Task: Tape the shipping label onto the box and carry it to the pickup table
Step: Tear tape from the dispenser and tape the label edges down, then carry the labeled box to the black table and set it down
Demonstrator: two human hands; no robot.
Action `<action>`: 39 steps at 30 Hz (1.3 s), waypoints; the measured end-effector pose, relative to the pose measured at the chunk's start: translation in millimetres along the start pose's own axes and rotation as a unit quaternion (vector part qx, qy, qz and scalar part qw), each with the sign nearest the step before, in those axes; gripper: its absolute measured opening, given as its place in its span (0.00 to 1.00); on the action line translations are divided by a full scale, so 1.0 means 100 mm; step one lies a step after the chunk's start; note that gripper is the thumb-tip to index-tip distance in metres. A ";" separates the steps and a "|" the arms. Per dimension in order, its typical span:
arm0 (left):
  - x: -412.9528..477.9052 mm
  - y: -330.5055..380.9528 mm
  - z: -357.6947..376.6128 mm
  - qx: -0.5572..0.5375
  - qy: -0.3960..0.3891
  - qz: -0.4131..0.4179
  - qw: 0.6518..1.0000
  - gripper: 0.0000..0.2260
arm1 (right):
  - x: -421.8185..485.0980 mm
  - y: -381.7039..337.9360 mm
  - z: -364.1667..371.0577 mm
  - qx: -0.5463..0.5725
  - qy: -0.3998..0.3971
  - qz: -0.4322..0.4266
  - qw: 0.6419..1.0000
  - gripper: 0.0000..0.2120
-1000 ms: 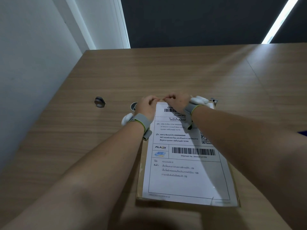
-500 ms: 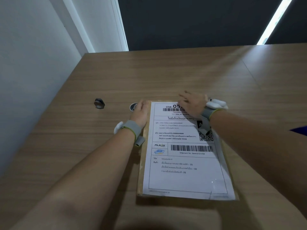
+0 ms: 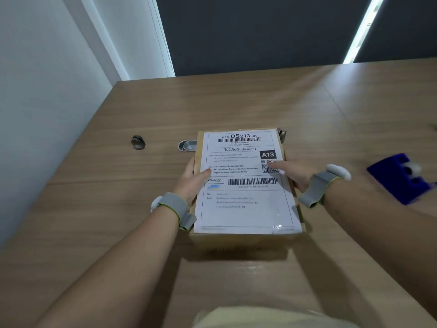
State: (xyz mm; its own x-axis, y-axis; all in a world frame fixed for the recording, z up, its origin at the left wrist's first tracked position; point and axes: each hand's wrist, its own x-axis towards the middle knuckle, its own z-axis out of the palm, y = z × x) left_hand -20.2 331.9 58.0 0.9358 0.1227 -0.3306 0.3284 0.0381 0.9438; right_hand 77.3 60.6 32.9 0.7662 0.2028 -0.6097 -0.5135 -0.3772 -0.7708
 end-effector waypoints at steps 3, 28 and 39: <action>-0.17 0.02 0.11 0.058 0.032 0.006 0.998 0.23 | 0.16 0.25 -0.05 0.010 0.022 -0.001 1.000 0.45; -0.59 -0.22 0.36 0.159 0.190 -0.032 0.968 0.26 | -0.69 0.18 0.12 -0.047 0.022 -0.173 0.984 0.22; -1.17 -0.44 0.59 0.099 0.305 -0.068 0.945 0.20 | -0.67 0.19 0.05 -0.128 -0.087 -0.171 0.973 0.16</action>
State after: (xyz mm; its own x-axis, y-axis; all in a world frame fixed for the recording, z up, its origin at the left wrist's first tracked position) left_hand -136.3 257.0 54.5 0.6548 0.6813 -0.3273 0.5137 -0.0835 0.8539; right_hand 14.2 44.6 58.1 0.7870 0.4973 -0.3651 -0.1106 -0.4684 -0.8765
